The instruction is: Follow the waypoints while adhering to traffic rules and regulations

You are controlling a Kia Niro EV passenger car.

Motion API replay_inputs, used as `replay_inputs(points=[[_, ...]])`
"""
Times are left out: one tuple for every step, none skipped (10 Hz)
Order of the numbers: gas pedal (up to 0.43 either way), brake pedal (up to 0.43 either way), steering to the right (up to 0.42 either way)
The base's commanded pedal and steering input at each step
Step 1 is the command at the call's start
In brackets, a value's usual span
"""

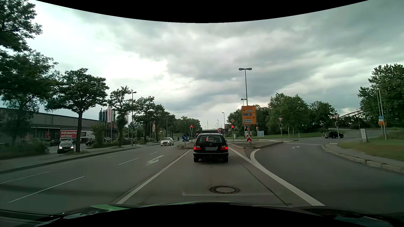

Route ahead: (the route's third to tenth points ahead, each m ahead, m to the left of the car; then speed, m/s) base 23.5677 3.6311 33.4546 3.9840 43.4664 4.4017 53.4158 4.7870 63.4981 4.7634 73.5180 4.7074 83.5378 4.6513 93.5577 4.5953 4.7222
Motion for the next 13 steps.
replay_inputs(points=[[0.0,0.043,0.002],[0.0,0.043,0.001],[0.0,0.043,0.002],[0.0,0.043,0.001],[0.0,0.043,0.002],[0.0,0.043,0.002],[0.0,0.037,0.001],[0.0,0.018,0.001],[0.0,0.018,0.001],[0.0,0.018,0.001],[0.0,0.012,0.001],[0.0,0.012,0.001],[0.0,0.012,0.001]])
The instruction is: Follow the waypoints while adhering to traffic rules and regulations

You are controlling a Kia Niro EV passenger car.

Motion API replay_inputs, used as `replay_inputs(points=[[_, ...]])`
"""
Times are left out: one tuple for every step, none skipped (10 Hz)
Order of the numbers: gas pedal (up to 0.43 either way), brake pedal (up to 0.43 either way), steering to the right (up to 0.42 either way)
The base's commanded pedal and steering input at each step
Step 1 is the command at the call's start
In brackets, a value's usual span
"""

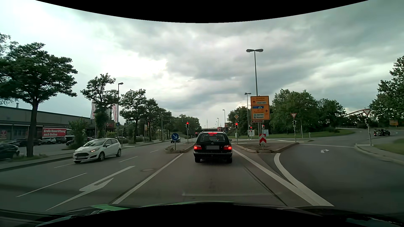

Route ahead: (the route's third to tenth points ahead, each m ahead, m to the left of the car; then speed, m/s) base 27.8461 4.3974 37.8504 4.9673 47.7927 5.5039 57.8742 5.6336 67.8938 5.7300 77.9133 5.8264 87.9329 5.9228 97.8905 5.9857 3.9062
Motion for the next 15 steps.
replay_inputs(points=[[0.0,0.006,0.002],[0.0,0.012,0.003],[0.0,0.018,0.003],[0.0,0.024,0.003],[0.0,0.024,0.002],[0.0,0.043,0.003],[0.0,0.067,0.003],[0.0,0.085,0.003],[0.0,0.098,0.003],[0.0,0.11,0.003],[0.0,0.104,0.002],[0.0,0.11,0.002],[0.0,0.116,0.003],[0.0,0.122,0.003],[0.0,0.128,0.002]])
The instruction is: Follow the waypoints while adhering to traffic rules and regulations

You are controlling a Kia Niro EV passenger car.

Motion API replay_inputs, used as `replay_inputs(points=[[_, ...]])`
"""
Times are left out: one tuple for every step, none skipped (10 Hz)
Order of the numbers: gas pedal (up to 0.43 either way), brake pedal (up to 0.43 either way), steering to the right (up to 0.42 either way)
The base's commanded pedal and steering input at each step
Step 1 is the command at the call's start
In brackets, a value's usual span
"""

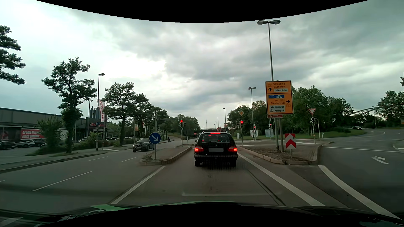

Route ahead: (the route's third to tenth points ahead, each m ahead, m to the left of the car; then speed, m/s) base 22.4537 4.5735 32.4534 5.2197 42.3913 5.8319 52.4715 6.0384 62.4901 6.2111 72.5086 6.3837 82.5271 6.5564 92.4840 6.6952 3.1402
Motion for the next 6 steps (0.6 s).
replay_inputs(points=[[0.0,0.128,0.002],[0.0,0.128,0.002],[0.0,0.128,0.002],[0.0,0.146,0.002],[0.0,0.152,0.002],[0.0,0.159,0.002]])
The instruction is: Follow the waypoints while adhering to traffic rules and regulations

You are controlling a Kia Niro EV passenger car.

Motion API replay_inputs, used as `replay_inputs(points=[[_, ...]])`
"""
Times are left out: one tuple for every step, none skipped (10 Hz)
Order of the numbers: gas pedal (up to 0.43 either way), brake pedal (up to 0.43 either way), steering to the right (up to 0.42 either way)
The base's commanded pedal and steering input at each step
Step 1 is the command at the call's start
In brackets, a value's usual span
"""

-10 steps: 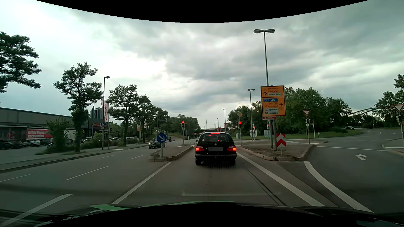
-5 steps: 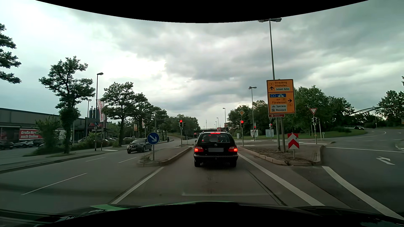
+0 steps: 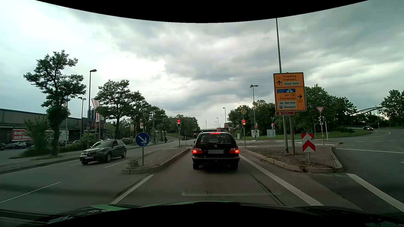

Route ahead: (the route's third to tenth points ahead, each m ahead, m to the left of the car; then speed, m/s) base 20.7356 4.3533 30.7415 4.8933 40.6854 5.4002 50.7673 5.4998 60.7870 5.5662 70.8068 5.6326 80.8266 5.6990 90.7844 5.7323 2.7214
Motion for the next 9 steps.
replay_inputs(points=[[0.0,0.152,0.002],[0.0,0.165,0.002],[0.0,0.177,0.002],[0.0,0.183,0.001],[0.0,0.183,0.002],[0.0,0.183,0.002],[0.0,0.183,0.002],[0.0,0.183,0.002],[0.0,0.183,0.001]])
